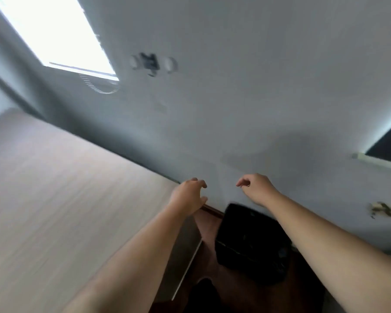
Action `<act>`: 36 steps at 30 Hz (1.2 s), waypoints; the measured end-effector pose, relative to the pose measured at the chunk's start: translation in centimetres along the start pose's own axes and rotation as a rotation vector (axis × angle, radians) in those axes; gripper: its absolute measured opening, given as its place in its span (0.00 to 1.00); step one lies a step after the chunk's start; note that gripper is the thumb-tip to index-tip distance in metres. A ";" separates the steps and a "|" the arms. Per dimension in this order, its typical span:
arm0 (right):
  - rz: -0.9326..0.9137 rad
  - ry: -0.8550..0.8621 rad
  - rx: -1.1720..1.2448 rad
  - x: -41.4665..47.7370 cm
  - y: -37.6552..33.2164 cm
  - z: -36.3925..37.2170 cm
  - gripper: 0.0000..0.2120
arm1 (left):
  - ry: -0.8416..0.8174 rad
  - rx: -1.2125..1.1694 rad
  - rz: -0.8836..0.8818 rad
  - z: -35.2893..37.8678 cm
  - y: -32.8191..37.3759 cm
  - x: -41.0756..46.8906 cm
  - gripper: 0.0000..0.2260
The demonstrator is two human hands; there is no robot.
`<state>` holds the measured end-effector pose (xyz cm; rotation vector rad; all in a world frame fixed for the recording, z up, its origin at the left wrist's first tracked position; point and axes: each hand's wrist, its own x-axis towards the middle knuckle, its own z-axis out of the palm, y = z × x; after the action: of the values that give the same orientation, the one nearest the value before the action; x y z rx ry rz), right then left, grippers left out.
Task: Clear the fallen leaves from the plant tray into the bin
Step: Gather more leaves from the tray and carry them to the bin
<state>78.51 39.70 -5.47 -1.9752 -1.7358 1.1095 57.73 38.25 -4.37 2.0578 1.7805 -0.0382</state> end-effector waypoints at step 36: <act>-1.126 -0.832 -0.923 -26.1 -41.4 49.6 0.16 | 0.187 -0.164 -0.977 1.0 -47.4 -52.7 0.13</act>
<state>14.77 11.79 -1.83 -0.2707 -3.4935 0.7034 3.27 -7.15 -3.92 0.9422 2.6215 0.0189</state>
